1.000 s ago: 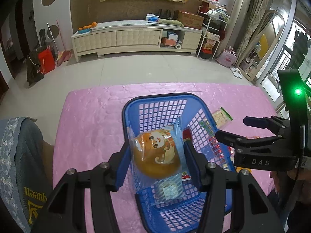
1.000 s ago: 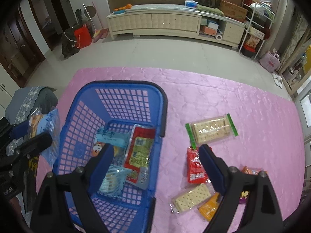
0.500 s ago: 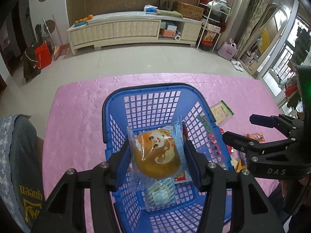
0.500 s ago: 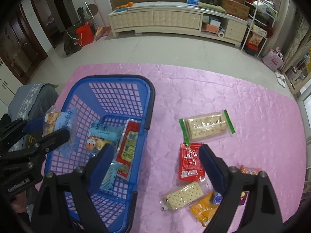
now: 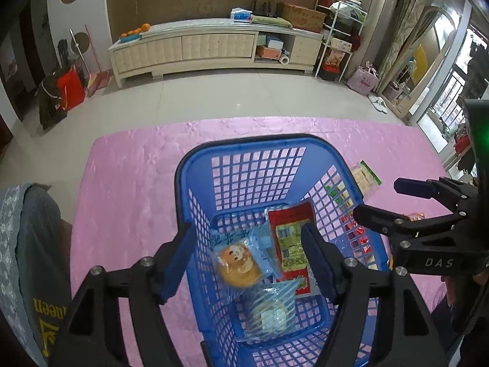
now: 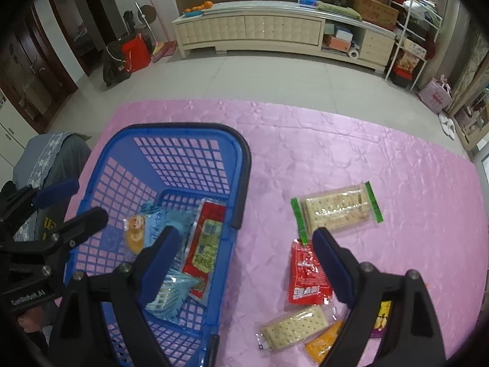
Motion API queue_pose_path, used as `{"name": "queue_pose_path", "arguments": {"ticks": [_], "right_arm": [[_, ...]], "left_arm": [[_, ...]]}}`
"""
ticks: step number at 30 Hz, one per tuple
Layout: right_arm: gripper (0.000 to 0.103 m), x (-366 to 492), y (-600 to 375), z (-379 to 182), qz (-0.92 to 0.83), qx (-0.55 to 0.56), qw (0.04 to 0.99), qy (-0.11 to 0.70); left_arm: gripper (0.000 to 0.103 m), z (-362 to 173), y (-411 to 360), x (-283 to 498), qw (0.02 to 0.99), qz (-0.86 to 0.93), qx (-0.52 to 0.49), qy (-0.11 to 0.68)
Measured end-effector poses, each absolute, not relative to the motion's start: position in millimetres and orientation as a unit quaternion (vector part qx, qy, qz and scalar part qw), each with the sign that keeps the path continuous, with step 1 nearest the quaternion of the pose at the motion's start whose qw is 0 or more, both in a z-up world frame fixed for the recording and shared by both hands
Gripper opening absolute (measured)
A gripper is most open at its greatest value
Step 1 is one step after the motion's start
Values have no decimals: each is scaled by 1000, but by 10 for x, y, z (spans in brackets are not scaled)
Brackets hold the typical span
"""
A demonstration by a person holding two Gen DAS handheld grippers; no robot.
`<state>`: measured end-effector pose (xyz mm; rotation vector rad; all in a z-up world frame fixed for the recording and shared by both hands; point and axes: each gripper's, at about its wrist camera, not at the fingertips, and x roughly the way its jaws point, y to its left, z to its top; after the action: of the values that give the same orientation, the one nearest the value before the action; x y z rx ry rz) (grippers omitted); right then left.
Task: Organize snacks
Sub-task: 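Open the right tool to drop the red pouch into the basket while the left tool lowers the bun bag, then withdraw both tools from the basket toward the remaining snacks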
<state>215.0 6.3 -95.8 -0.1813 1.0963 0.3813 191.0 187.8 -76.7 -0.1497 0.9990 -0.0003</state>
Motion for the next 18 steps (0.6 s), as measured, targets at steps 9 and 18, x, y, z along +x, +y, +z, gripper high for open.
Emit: {"name": "queue_pose_path", "arguments": {"ticks": [9, 18], "right_arm": [[91, 1959, 44, -850, 186, -78, 832, 517], [91, 1691, -182, -613, 189, -58, 839, 507]], "left_arm": [[69, -653, 1865, 1744, 878, 4, -79, 472], [72, -398, 1634, 1477, 887, -2, -75, 455]]}}
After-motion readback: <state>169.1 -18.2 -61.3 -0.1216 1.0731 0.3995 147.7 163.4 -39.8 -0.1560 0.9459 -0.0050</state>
